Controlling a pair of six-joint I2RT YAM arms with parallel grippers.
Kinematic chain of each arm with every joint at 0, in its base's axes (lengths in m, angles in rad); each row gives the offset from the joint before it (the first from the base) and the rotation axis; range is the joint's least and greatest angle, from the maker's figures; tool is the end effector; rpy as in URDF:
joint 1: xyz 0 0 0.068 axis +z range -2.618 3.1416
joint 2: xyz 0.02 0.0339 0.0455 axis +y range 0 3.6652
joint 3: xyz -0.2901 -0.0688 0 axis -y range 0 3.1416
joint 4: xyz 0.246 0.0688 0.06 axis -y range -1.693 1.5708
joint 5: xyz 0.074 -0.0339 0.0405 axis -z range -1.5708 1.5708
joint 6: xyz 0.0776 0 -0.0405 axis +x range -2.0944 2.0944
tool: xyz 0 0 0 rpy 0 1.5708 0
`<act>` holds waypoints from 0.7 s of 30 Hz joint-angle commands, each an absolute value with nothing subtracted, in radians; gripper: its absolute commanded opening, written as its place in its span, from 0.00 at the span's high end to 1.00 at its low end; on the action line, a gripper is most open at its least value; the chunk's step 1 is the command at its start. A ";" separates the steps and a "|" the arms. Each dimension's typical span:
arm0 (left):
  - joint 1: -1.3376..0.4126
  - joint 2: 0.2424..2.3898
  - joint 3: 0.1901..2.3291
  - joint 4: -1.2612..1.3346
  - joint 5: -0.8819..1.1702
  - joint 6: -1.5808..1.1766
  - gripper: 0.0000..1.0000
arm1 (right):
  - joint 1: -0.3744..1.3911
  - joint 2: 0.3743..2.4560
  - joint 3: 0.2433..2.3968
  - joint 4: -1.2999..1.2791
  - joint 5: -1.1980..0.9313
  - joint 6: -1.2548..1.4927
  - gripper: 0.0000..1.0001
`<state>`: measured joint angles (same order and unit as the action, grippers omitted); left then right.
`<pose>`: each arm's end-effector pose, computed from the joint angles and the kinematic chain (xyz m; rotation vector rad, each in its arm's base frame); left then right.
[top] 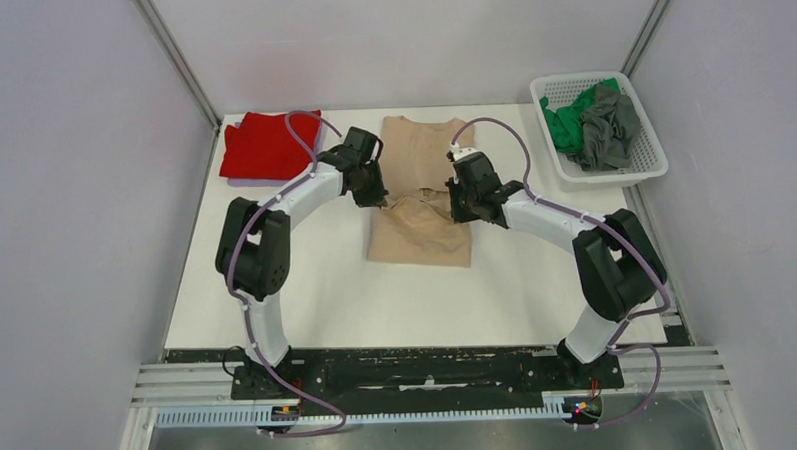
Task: Fold and stack the t-shirts
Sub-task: Fold the folded rectangular tshirt in 1/3 of the way
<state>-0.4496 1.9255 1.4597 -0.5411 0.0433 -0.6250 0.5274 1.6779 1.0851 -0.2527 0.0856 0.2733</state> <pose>0.4025 -0.1979 0.2006 -0.2151 2.6356 -0.4412 0.3394 0.1900 0.2010 -0.2686 2.4144 0.2634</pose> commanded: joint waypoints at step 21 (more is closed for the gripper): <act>-0.391 1.905 1.626 -0.625 0.004 -0.570 0.00 | 0.430 1.678 1.154 -0.163 0.117 0.311 0.02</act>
